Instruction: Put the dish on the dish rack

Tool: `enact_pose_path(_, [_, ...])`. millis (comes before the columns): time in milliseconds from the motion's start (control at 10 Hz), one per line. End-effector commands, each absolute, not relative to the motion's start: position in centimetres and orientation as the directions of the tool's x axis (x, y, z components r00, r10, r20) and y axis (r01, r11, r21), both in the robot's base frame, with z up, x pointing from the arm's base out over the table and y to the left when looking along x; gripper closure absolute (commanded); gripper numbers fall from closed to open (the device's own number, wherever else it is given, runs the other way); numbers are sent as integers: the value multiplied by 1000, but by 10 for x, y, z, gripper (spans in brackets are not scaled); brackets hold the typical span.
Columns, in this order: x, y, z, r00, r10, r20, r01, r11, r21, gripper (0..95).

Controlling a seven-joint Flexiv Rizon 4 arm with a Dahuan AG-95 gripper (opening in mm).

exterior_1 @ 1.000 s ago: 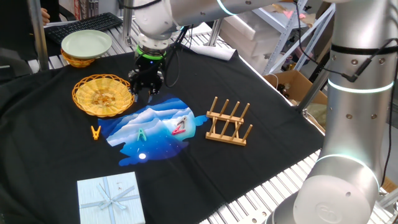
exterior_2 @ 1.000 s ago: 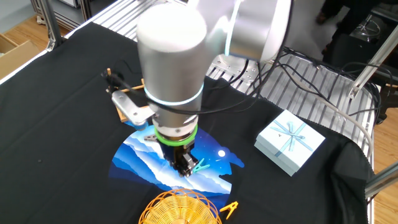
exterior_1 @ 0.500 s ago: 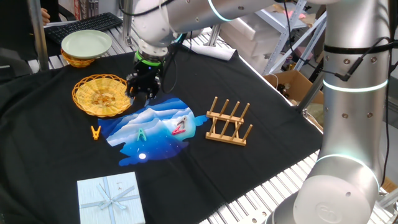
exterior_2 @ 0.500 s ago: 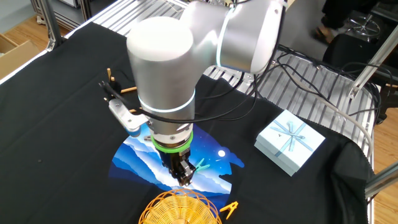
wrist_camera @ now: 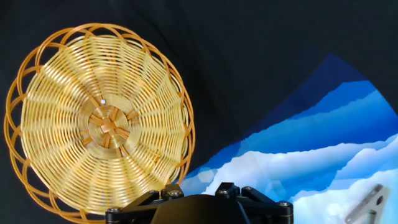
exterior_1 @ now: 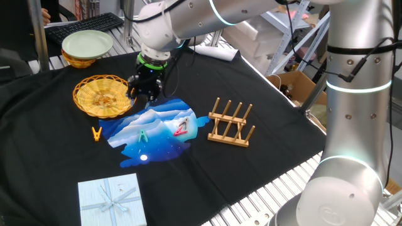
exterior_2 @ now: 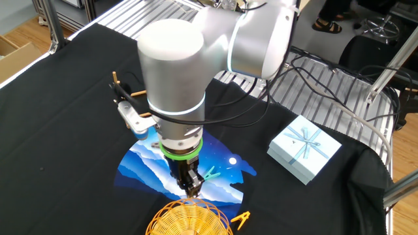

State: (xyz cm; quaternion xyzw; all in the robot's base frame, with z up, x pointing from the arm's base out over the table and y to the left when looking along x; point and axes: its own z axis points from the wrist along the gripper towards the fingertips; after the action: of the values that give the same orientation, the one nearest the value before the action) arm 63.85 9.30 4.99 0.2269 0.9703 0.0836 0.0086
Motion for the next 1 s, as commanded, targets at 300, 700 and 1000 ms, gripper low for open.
enact_pose_path(300, [647, 93, 45, -858, 513, 31, 507, 835, 212, 570])
enact_pose_path(700, [650, 94, 38, -833, 551, 43, 543, 800, 255, 570])
enact_pose_path(1000, [652, 96, 31, -822, 569, 42, 557, 784, 276, 570])
